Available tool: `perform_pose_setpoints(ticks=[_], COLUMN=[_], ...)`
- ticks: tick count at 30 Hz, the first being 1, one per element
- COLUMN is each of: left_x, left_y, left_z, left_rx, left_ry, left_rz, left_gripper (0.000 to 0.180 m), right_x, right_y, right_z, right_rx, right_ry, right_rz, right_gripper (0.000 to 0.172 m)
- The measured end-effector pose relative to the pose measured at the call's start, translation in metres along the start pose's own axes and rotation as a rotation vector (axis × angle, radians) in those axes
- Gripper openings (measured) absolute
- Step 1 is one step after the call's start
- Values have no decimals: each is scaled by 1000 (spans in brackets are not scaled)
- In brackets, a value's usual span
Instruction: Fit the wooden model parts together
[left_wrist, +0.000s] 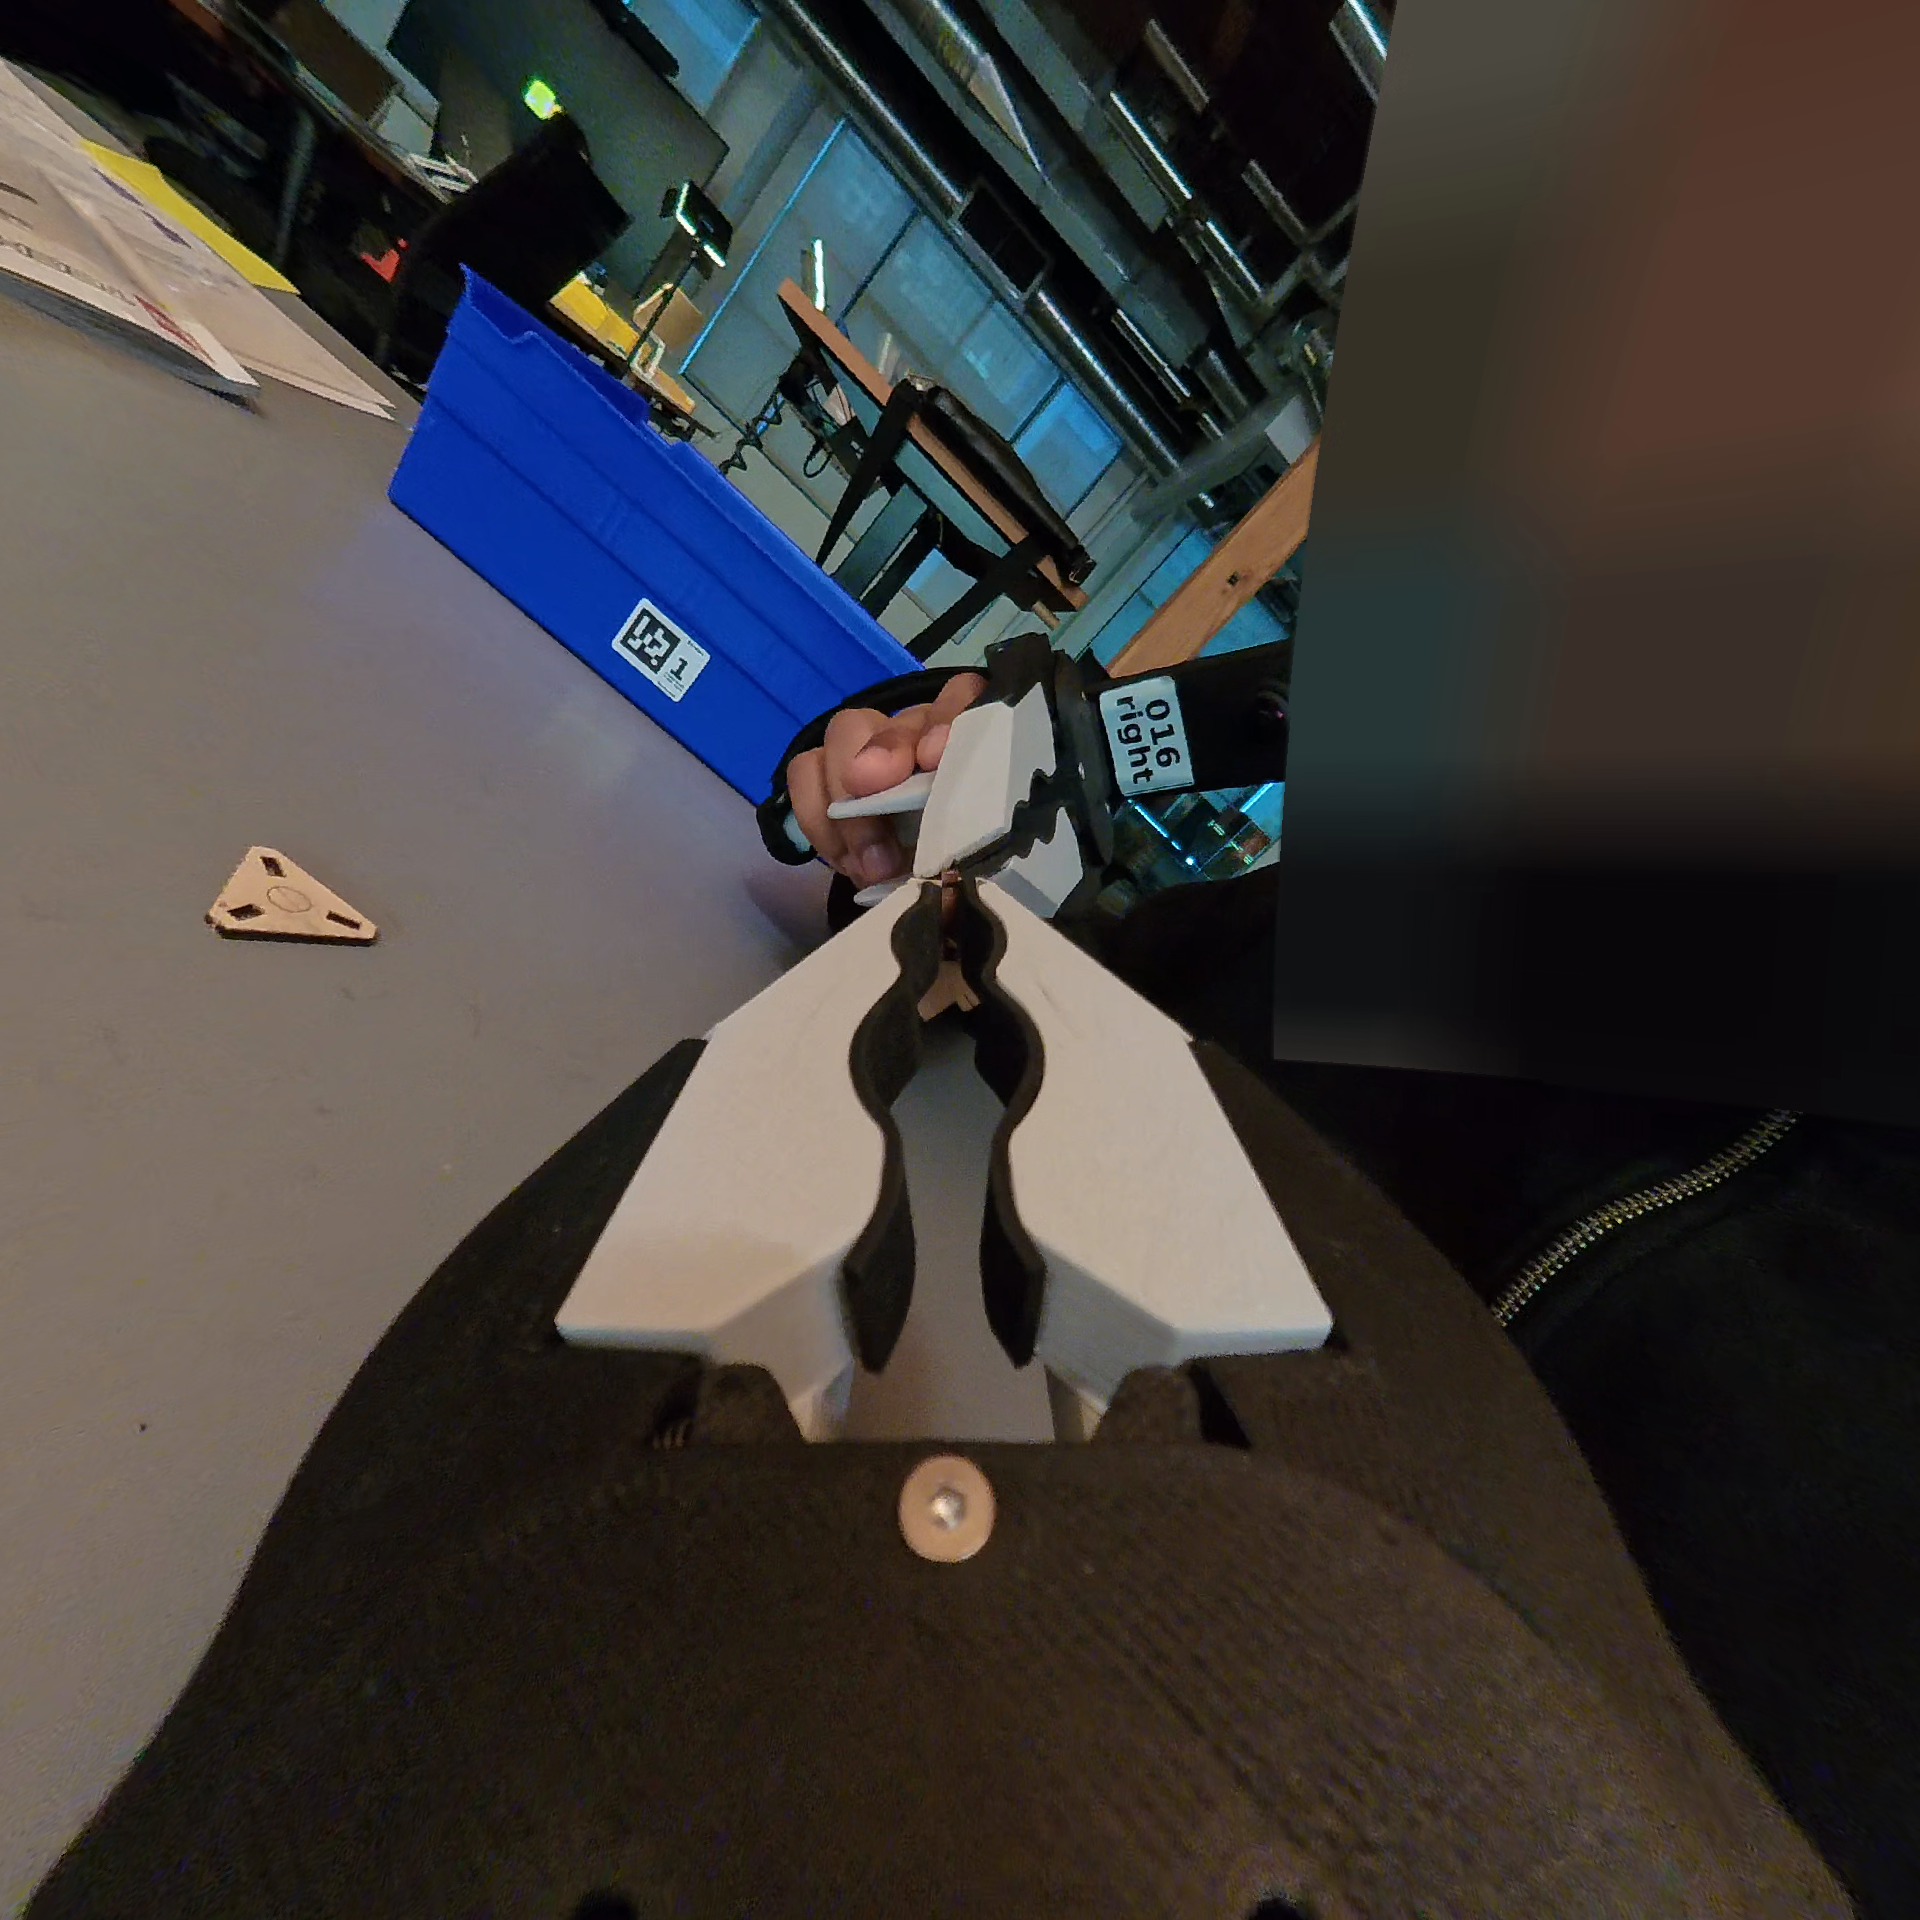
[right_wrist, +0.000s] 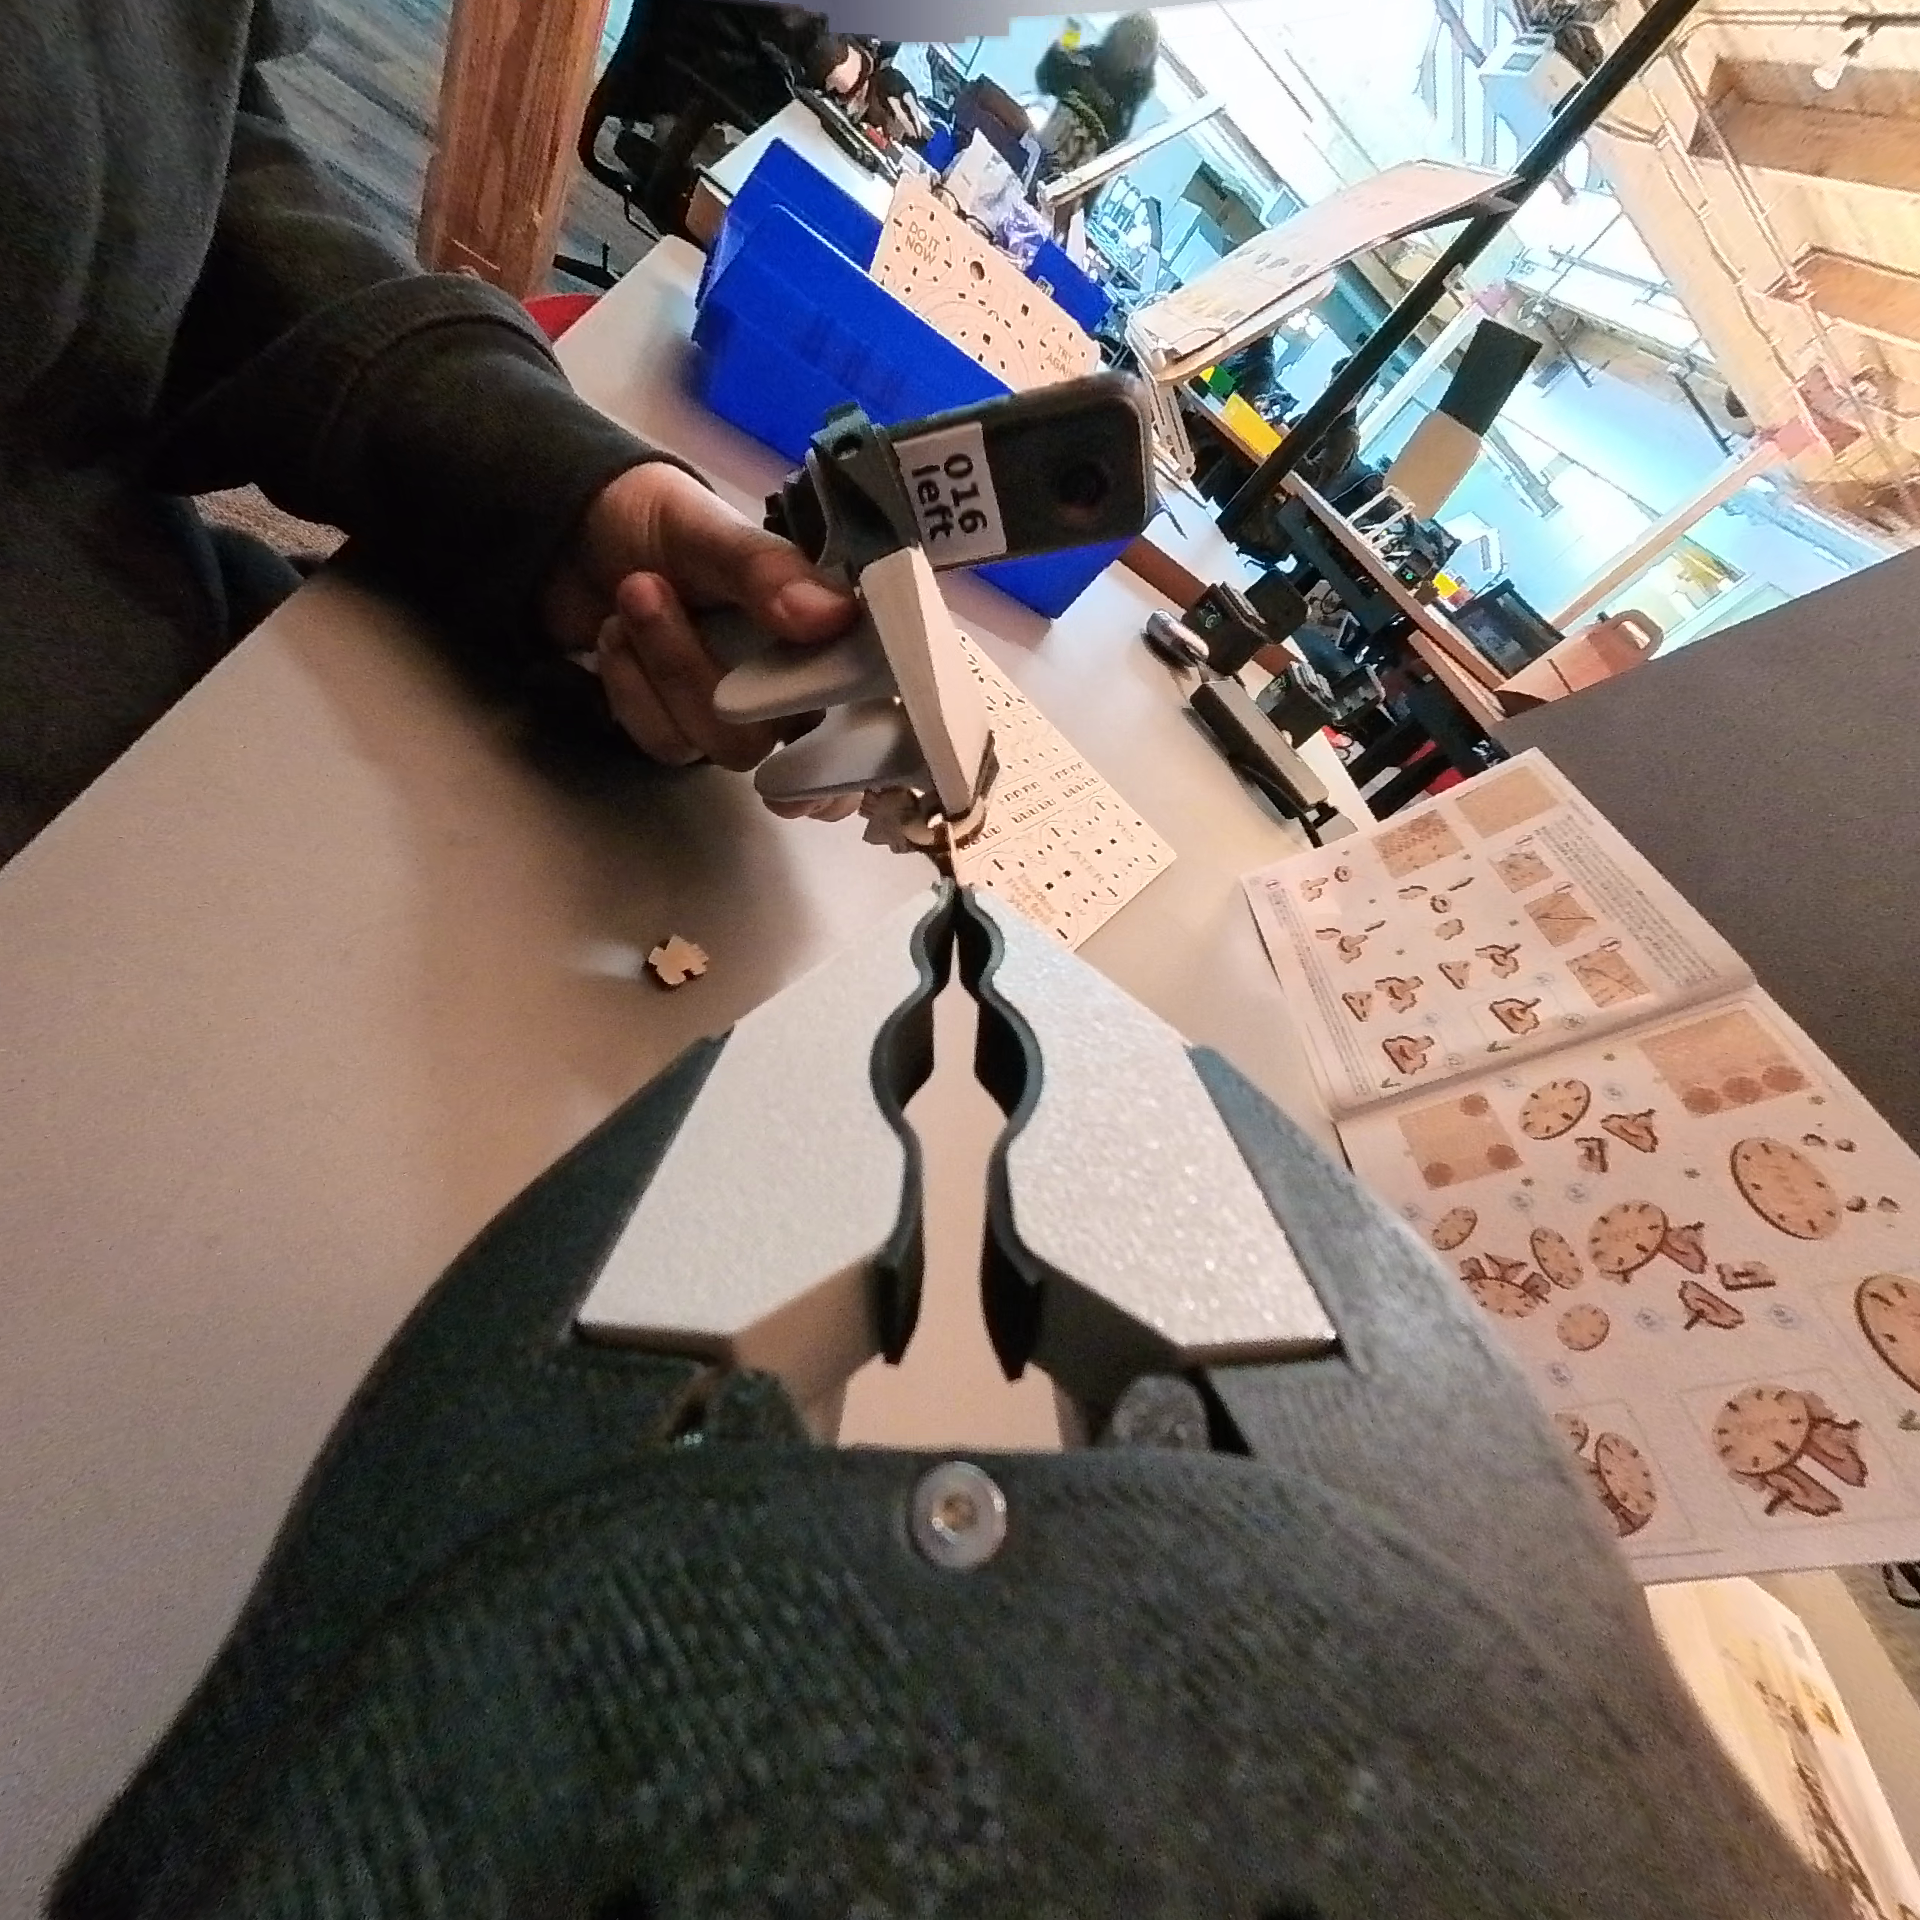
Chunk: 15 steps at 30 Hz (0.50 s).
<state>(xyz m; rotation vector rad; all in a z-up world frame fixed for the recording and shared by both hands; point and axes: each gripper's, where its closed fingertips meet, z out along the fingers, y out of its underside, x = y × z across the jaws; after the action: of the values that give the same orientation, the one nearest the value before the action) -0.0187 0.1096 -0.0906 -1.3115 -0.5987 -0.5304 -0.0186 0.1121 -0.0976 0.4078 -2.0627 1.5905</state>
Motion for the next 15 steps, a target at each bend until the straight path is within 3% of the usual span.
perform_pose_setpoints(ticks=[12,15], left_x=[-2,-8], left_y=[3,7], left_z=[1,1], left_rx=[-11,-40], left_ry=[-9,-67], left_rz=[-12,31], left_gripper=[0,0], right_x=[-3,-6], right_y=[2,9], right_z=[0,1], right_rx=[-16,-50], right_ry=[-12,-16], right_rz=[-35,-70], right_gripper=[0,0])
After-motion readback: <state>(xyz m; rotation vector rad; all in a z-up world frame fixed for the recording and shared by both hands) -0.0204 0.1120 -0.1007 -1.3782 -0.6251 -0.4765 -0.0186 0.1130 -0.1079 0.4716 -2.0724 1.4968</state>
